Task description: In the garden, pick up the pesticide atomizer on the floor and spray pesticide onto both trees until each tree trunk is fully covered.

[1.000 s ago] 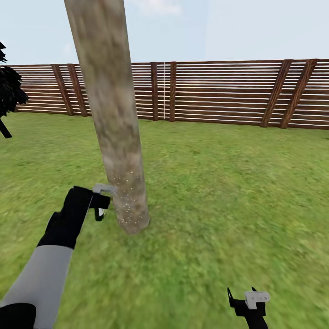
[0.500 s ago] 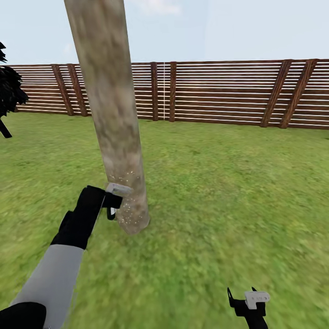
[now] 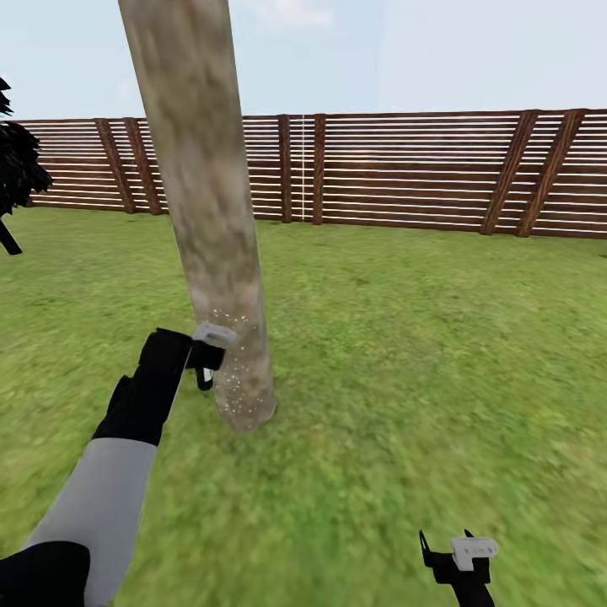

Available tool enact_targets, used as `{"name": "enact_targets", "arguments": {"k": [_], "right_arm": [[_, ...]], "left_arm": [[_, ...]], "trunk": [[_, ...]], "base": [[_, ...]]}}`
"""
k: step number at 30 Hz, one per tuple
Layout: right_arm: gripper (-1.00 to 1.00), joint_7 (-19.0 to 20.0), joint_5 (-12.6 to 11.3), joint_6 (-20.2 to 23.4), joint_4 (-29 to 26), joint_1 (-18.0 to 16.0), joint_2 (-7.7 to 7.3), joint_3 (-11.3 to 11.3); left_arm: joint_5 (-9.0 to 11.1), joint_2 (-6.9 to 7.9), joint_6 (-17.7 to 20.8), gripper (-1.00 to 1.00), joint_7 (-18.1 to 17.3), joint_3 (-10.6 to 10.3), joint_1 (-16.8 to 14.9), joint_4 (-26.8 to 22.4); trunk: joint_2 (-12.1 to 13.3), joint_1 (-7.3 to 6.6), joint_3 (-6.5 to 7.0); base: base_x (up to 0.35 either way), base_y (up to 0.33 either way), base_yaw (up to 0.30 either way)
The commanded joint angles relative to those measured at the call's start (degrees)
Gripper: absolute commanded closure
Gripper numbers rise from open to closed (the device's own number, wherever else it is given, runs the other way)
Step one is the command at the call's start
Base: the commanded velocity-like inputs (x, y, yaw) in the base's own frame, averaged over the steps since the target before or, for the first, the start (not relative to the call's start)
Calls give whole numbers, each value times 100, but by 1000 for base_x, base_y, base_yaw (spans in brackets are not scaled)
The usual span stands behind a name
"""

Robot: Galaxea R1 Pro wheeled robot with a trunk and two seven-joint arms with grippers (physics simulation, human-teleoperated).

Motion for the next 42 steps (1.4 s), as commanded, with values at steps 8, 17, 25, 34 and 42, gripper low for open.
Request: {"name": "enact_targets", "arguments": {"k": [8,17,25,34,42], "right_arm": [[-100,-2,0,0,0,1,-1,0],[-100,-2,0,0,1,-4,0,0],[-100,-1,0,-3,8,1,0,0],[-100,7,0,-2,9,1,15,6],[-100,6,0,-5,3,2,1,0]], "left_arm": [[-175,433,8,100,0,330,36,-43],[-150,424,-45,100,0,332,707,374],[222,375,-268,100,62,483,927,1057],[542,128,-2266,100,1522,1743,1129,2840],[1455,86,-3080,100,1971,1746,1130,3554]], "trunk": [[0,0,0],[0,0,0],[0,0,0],[0,0,0],[0,0,0]], "base": [[0,0,0],[0,0,0],[0,0,0],[0,-50,13],[0,-266,94]]}}
